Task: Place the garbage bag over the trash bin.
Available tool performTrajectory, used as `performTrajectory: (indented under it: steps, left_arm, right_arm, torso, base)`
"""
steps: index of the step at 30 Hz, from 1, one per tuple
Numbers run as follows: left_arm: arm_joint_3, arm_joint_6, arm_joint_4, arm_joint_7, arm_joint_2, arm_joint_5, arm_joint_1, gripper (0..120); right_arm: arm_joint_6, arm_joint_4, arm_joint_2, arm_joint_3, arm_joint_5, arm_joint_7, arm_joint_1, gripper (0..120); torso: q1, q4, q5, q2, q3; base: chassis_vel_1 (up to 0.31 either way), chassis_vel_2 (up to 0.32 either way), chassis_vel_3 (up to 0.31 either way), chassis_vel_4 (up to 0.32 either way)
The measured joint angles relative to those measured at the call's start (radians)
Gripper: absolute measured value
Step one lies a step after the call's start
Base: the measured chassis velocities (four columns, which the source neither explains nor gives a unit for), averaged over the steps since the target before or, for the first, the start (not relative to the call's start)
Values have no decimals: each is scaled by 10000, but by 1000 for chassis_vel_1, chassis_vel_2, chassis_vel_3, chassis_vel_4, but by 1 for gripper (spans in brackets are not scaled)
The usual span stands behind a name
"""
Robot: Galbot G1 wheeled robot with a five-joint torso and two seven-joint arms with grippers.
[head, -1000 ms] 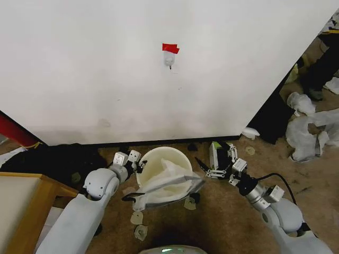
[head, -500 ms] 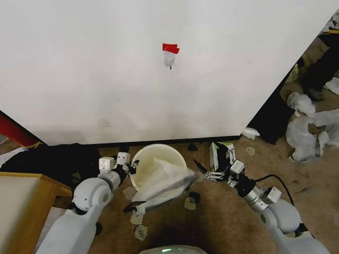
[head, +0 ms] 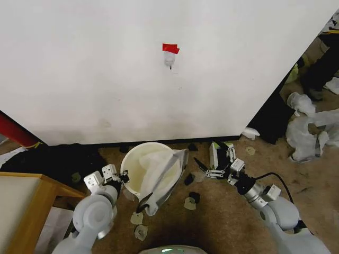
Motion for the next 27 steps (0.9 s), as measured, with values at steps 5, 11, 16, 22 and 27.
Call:
performTrajectory:
  steps: [5, 11, 16, 22, 27]
  left_arm:
    - [269, -2011, 405, 17, -1017, 2148, 809, 5]
    - [401, -3060, 656, -162, -1703, 2908, 1179, 5]
    - [462, -3429, 737, -216, -2015, 3070, 1331, 5]
    - [727, -3468, 848, -313, -2361, 3215, 1719, 5]
    - [864, -3354, 857, -341, -2538, 3286, 1787, 5]
  right_arm:
    - [12, -64, -101, -14, 14, -3, 53, 100]
    - [9, -24, -158, -13, 19, -4, 45, 100]
    - [8, 2, -171, -1, 19, -7, 24, 100]
    - [14, 62, -156, 39, 16, -51, -50, 100]
    - [49, 163, -155, 96, 15, -70, -148, 100]
  torso:
    - [0, 4, 2, 0, 1]
    - [0, 0, 1, 0, 0]
    - [0, -1, -1, 0, 0]
    - [0, 2, 0, 0, 0]
    - [0, 1, 0, 0, 0]
  base:
    - [0, 0, 0, 0]
    - [0, 0, 0, 0]
    - [0, 0, 0, 0]
    - [0, 0, 0, 0]
    - [0, 0, 0, 0]
